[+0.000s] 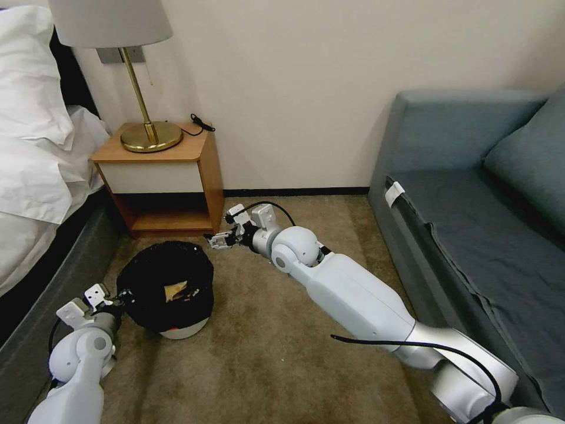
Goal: Pick up the trash bin, then pick up the garbage on the floor and place it into the trash bin.
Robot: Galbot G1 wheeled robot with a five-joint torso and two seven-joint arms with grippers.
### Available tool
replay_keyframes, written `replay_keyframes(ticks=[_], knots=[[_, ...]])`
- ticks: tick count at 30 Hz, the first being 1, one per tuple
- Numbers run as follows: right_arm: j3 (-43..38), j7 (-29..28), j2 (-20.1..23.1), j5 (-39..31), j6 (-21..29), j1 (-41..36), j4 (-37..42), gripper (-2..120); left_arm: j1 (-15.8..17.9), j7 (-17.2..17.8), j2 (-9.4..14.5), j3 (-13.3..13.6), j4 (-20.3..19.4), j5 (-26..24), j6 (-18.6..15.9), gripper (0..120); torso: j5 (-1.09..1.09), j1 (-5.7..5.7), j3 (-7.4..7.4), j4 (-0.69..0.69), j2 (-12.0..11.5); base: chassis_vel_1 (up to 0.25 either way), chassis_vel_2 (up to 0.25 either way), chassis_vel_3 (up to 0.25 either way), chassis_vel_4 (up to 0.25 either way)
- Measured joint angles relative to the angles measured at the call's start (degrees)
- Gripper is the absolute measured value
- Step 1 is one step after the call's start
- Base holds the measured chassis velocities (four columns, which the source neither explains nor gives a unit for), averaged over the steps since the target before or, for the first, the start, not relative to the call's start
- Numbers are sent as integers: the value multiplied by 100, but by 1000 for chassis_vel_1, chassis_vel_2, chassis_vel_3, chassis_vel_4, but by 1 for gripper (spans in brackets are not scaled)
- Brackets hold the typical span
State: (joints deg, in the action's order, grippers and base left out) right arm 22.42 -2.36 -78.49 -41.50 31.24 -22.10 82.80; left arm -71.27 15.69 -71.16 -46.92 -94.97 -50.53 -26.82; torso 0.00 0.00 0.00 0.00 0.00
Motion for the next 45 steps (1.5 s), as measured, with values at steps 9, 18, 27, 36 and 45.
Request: replay_keyframes(ticks=[9, 18, 27, 36, 45], knots=[[-23, -25, -14, 21, -127, -44, -38, 100, -222, -133, 0, -93, -213, 560, 110, 62, 0, 0, 0, 0, 0, 0, 0, 0, 0], [-448, -96, -48, 29, -181, -111, -133, 100, -554, -1017, 75, -244, -897, 1962, 643, 91, 0, 0, 0, 1, 0, 0, 0, 0, 0], [-926, -117, 24, 101, -207, -424, -52, 100, -630, -1029, 73, -273, -1305, 2317, 518, 100, 0, 0, 0, 0, 0, 0, 0, 0, 0], [-2343, -320, -182, 224, -702, -1048, -316, 100, -531, -1717, -120, 218, -1407, 3455, 1310, 100, 1, 0, 0, 0, 0, 0, 0, 0, 0], [-3608, -139, -292, 521, -1152, -1848, -575, 100, -211, -2050, -275, 805, -1305, 4031, 1581, 100, 0, 0, 0, -1, 0, 0, 0, 0, 0]])
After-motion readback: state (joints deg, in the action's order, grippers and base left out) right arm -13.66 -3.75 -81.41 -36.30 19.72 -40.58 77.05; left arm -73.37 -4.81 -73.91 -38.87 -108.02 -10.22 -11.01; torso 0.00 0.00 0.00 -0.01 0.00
